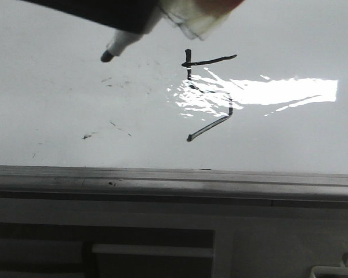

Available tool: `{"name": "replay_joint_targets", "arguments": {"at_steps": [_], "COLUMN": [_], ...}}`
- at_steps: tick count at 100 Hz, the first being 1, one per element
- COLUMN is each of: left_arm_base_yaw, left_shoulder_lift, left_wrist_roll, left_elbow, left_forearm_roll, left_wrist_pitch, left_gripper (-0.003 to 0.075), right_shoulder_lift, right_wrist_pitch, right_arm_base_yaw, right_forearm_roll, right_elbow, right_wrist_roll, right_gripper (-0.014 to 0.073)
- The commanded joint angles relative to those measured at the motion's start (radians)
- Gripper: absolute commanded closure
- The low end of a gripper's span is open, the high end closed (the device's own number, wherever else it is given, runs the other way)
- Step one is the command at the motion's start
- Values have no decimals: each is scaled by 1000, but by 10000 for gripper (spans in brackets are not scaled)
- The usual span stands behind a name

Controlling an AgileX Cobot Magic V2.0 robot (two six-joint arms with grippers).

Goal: Write number 5 on whiteboard

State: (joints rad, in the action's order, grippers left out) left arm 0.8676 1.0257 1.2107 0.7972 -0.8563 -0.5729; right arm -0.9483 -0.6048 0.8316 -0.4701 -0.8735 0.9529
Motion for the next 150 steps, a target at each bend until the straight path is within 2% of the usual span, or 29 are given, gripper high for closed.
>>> {"name": "replay_joint_targets", "arguments": {"at_steps": [1, 26, 48, 62, 73, 80, 91, 99, 116, 129, 134, 137, 143, 150], "left_arm_base_yaw": [46, 62, 62, 62, 62, 62, 62, 60, 54, 17, -6, -18, -40, -52], "left_shoulder_lift": [21, 57, 57, 57, 57, 57, 57, 57, 57, 57, 57, 57, 57, 59], "left_wrist_roll": [7, 7, 7, 7, 6, 6, 6, 6, -5, -95, -203, -270, -382, -420], "left_elbow": [49, 49, 49, 49, 49, 49, 49, 44, 6, -44, -73, -87, -114, -130], "left_forearm_roll": [-33, -40, -40, -40, -40, -40, -40, -40, -43, -46, -48, -48, -48, -50], "left_wrist_pitch": [22, 34, 36, 36, 36, 36, 36, 36, 68, 189, 289, 342, 422, 485], "left_gripper": [387, 508, 742, 741, 741, 741, 741, 741, 741, 741, 741, 741, 741, 741], "right_shoulder_lift": [6, 6, 2, 2, 2, 2, 2, 2, 48, 114, 146, 165, 192, 219], "right_wrist_pitch": [71, 67, 42, 39, 37, 39, 45, 60, 130, 174, 178, 178, 176, 157], "right_arm_base_yaw": [19, 72, 77, 77, 77, 77, 77, 75, 58, -2, -37, -60, -94, -131], "right_forearm_roll": [-2, -2, -23, -86, -98, -98, -98, -91, -40, -39, -39, -39, -39, -39], "right_elbow": [-34, -34, -34, -34, -34, -34, -35, -34, -34, -34, -34, -34, -34, -34], "right_wrist_roll": [13, 13, 11, 11, 9, -1, -1, -1, -1, -1, -1, -9, -41, -61], "right_gripper": [636, 636, 636, 629, 510, 348, 139, 91, 94, 118, 176, 242, 410, 621]}}
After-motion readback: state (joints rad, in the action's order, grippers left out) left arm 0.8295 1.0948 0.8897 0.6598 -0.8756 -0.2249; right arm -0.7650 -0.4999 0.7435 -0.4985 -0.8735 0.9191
